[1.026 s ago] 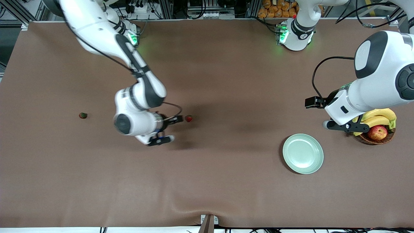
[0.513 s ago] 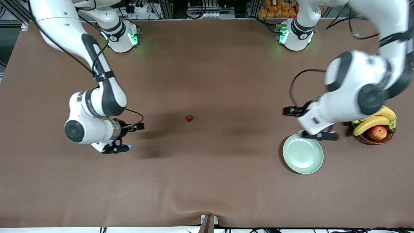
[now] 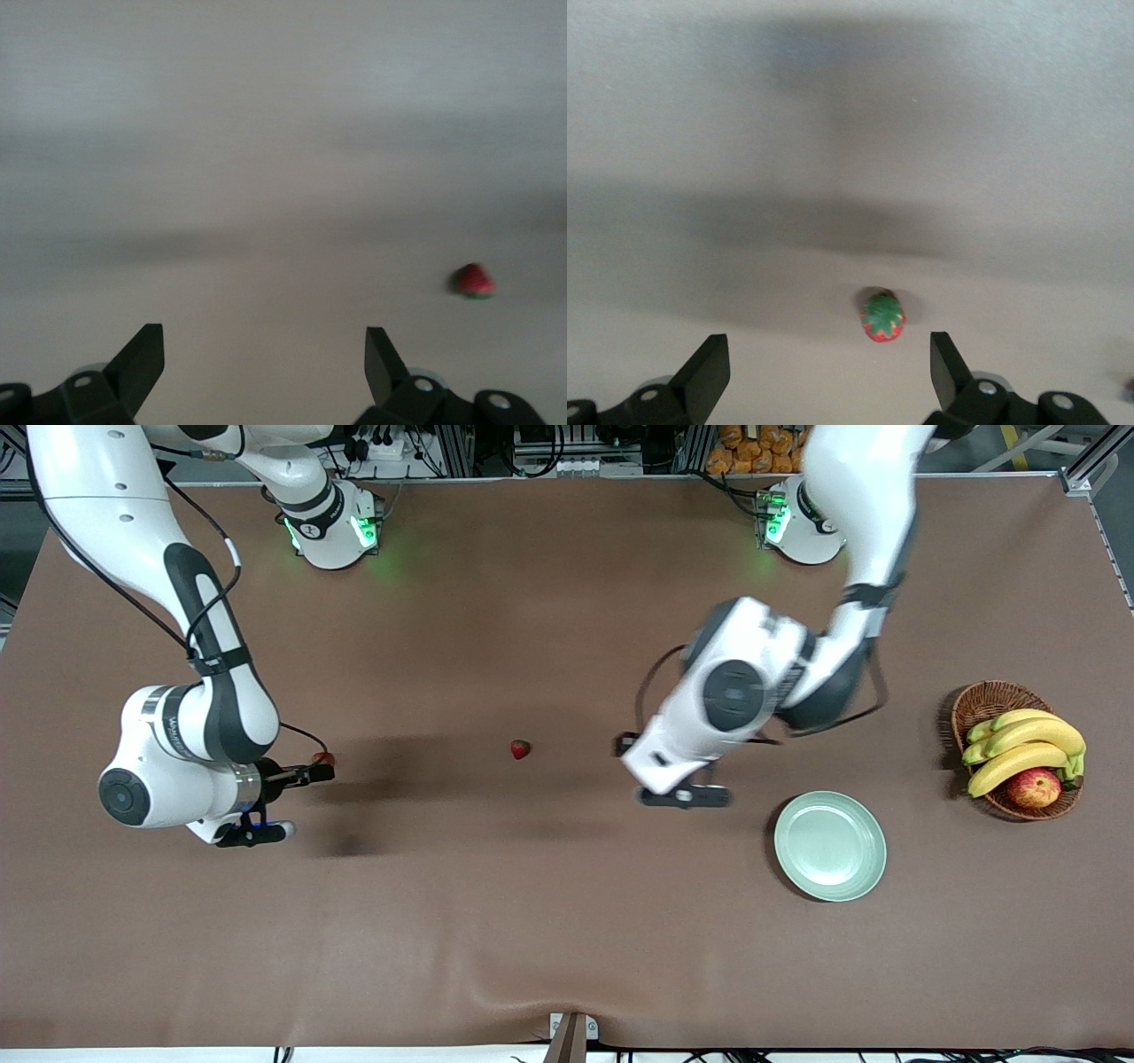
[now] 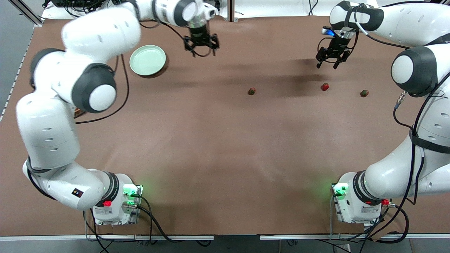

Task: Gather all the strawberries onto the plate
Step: 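Grasp the strawberry with the left gripper while the right gripper reaches another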

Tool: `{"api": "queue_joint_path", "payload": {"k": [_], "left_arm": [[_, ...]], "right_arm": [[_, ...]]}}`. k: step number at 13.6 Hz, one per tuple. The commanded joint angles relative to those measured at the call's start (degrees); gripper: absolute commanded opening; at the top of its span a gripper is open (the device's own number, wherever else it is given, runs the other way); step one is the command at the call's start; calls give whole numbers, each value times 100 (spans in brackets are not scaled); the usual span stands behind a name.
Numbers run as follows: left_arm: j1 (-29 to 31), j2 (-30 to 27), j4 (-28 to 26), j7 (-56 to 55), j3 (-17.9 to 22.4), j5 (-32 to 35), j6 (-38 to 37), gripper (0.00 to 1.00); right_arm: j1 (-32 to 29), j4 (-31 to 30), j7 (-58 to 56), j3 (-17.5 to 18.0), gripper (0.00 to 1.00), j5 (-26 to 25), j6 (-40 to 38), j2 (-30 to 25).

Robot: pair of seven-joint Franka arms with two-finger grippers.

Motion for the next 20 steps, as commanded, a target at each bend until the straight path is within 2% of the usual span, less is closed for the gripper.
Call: {"api": "queue_joint_path", "payload": {"k": [1,6,9,12,16,17,20], "left_arm": [[-572,551,381,-516,92,-106,641,100],[-1416,1131,390,-1070,258,-1,2074,100],[-2189,1623,398,-1282,1022,61,2673,100],[-2533,1879,425,-1423,1252,70,3095,100],[-2841,1976,434,-1432,1498,70,3176,100],[-2955,2028,460,-1432,1594,70,3193,100],[-3105,2231,609,-1546,1771,70,3193,100]], "right_arm": [[-231,-181,-92,83,100,-121,31,62],[-266,-461,-75,83,100,-200,302,221],[-258,-717,-75,83,100,-200,646,238],[-258,-726,-75,83,100,-209,637,300],[-240,-726,-66,83,100,-209,619,300],[-231,-726,-66,83,99,-209,628,309],[-214,-717,-66,83,83,-209,628,335]]}}
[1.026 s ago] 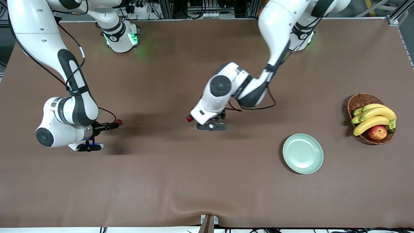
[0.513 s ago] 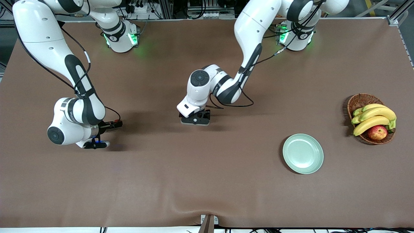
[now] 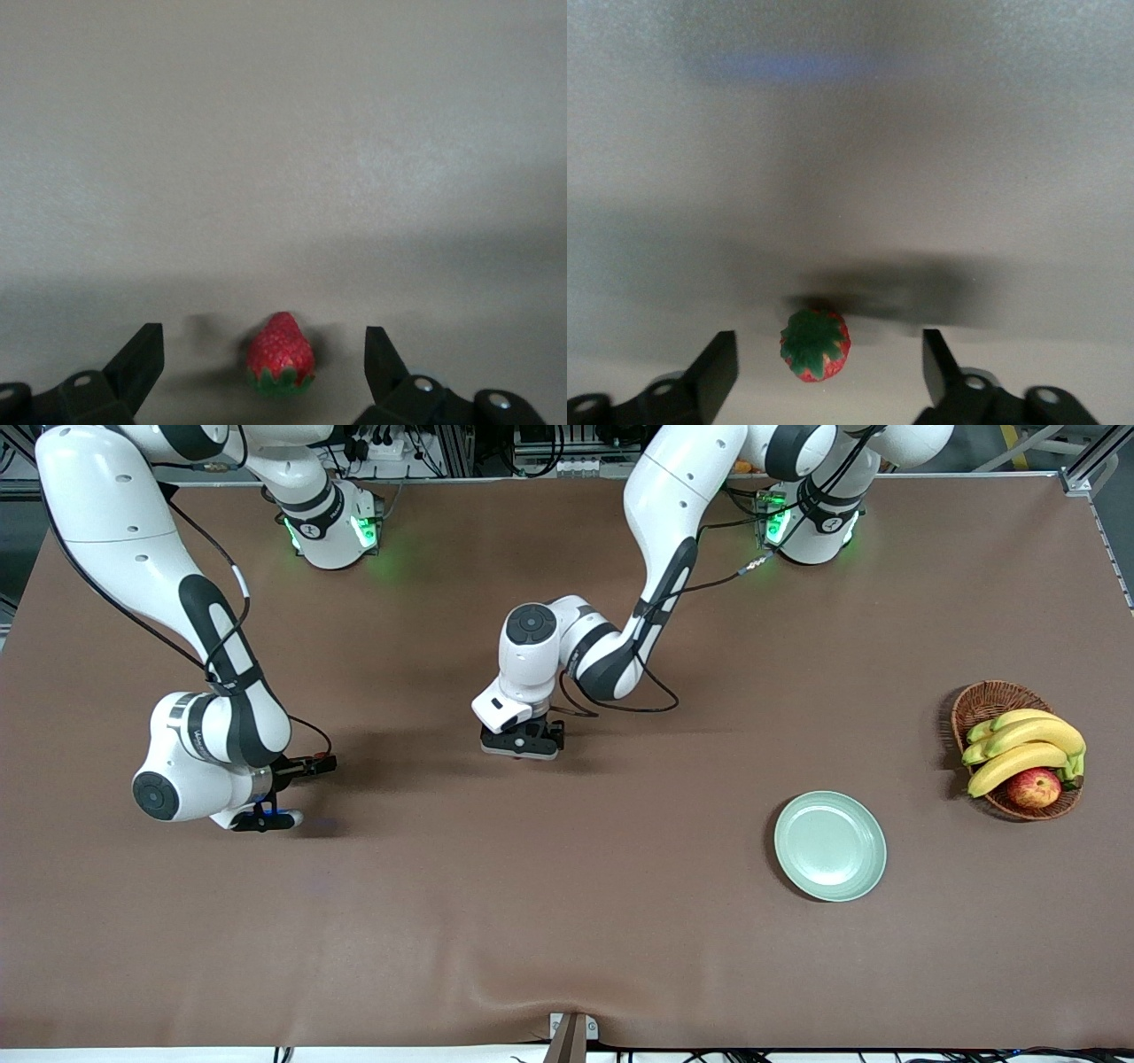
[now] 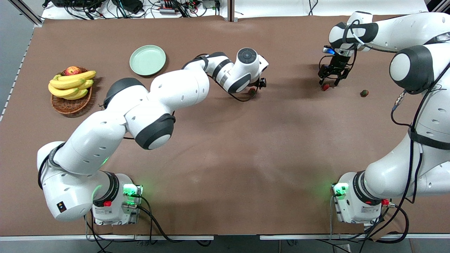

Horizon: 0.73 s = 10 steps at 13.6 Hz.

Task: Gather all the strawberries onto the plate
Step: 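Carry the strawberry to the plate while the right gripper grasps another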

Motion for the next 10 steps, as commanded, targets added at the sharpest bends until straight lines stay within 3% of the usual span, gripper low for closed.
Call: {"api": "queue_joint_path", "payload": {"k": [1,2,3,4,6,7,10], "left_arm": [[-132,296,333,-200,210,67,31,100],[-132,296,334,-209,210,67,31,99],[-141,296,334,-209,210,67,31,70],[-141,288,334,-218,210,67,31,55],[-176,279,334,-253,218,85,22,14],[-176,270,334,-253,218,85,22,0],[-176,226,325,-541,227,94,-4,0]], "right_arm": [[-16,-57,-46,50,76,-112,54,-12],[-24,-49,-46,50,70,-112,36,-12],[-24,-49,-46,50,67,-112,36,-21],[-24,-49,-46,50,60,-112,19,-21],[-16,-49,-46,50,46,-112,18,-30],[-16,-40,-46,50,38,-112,18,-30],[-16,-31,-46,50,16,-112,18,-39]]}}
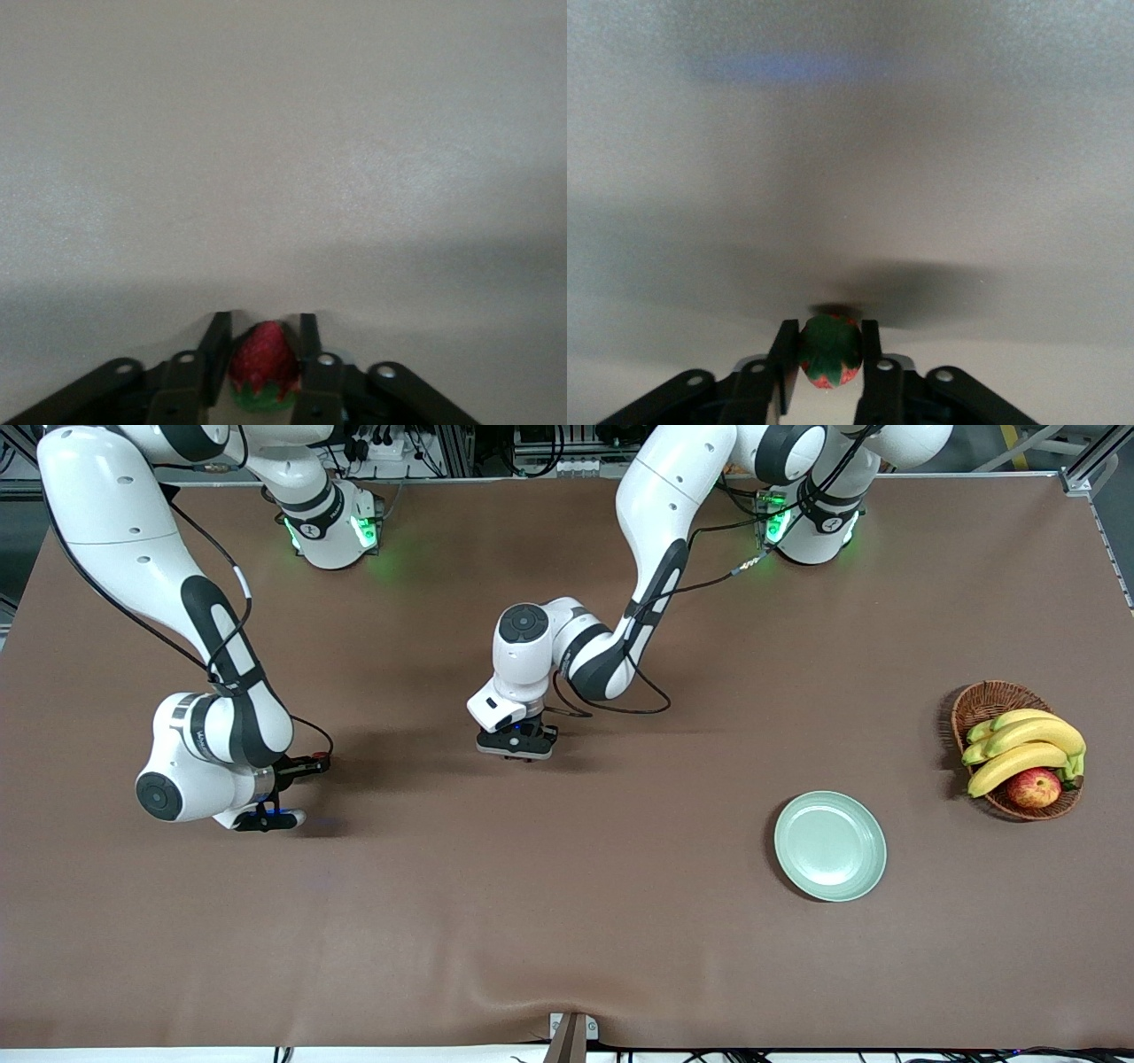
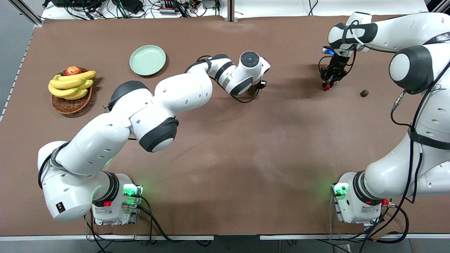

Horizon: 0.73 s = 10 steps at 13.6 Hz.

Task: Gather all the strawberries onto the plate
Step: 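Carry the strawberry to the plate while the right gripper grasps another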

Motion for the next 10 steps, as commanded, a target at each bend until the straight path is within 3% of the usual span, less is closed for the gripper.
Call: {"api": "queue_joint_path", "payload": {"k": [1,3,5,8,10], "left_arm": [[-72,5,107,-553,107,76,-48,0],[7,-110,72,-625,107,50,-83,0],[305,-328,37,-739,107,14,-362,0],[1050,-829,37,-784,98,5,-978,0],[1552,-1119,37,-784,107,5,-1356,0]], "right_arm": [[-17,-3,-38,31,11,-110,20,-61],[-17,189,-29,31,9,-101,11,-79],[-26,505,-29,40,0,-93,-207,-88],[35,1287,32,49,0,-75,-1172,-35],[149,1552,41,58,0,-31,-1377,-44]]}}
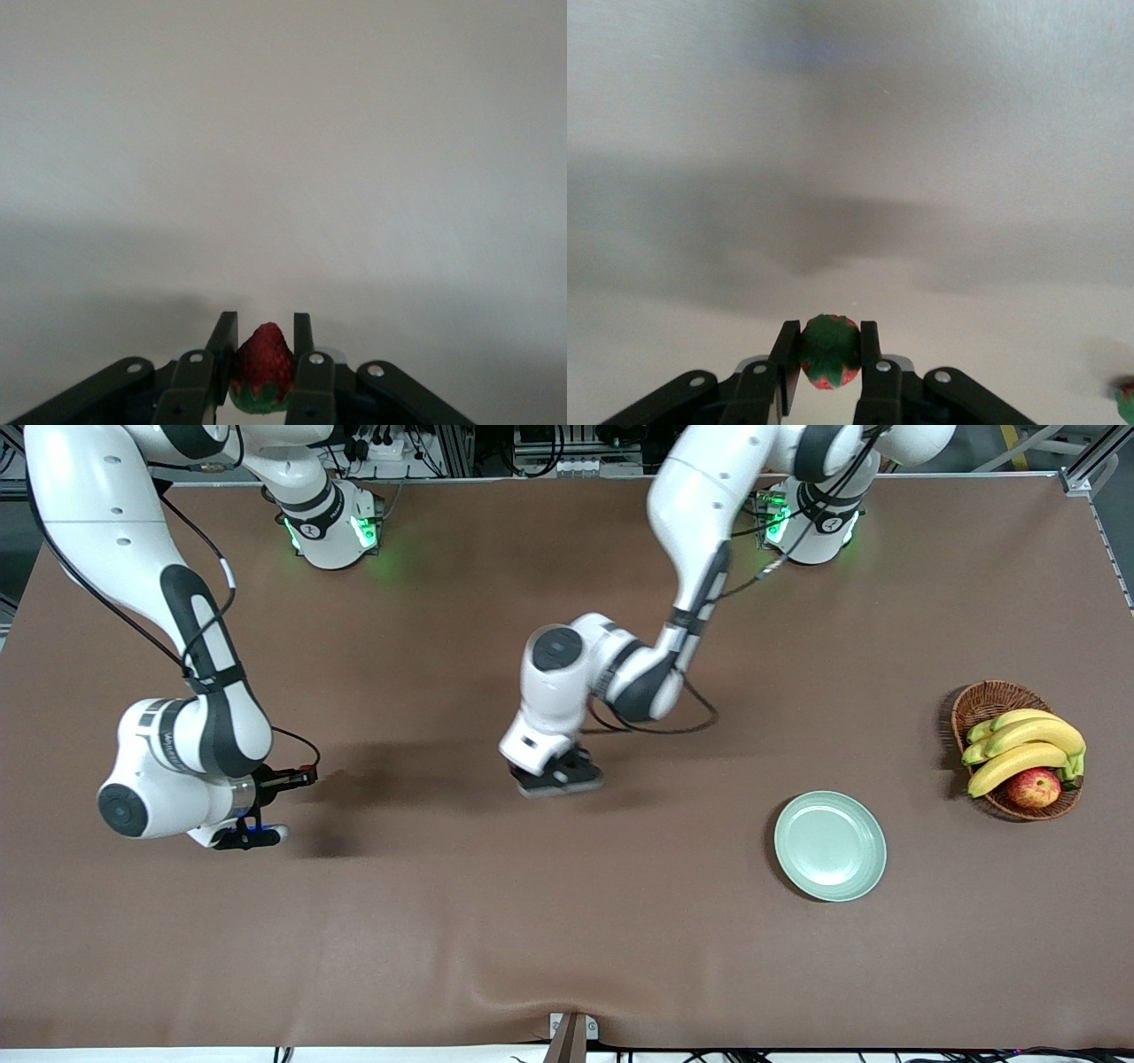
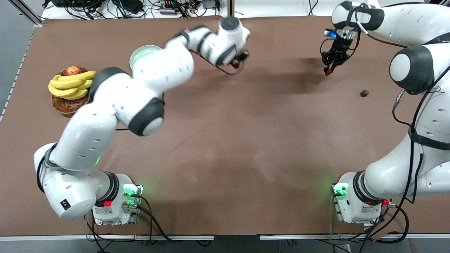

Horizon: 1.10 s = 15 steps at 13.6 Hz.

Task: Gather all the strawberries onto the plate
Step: 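Carry the strawberry to the plate while the right gripper grasps another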

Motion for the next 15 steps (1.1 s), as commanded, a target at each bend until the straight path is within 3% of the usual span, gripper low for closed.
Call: {"api": "queue_joint_path", "payload": {"k": [1,4,7,11,15], "left_arm": [[786,-575,-118,-32,-69,22,-696,0],[1745,-875,-136,73,-78,75,-1619,0],[2449,-928,-136,240,-69,84,-1788,0],[3056,-1121,-136,258,-7,593,-1797,0],[3172,-1096,-442,293,-34,664,-1797,0]], "right_arm": [[172,400,50,36,0,-27,-331,11],[444,550,408,54,0,43,-507,2],[910,664,1304,72,0,350,-578,2],[1630,665,2211,63,0,887,-499,54],[2254,647,2265,54,0,1404,-123,239]]}}
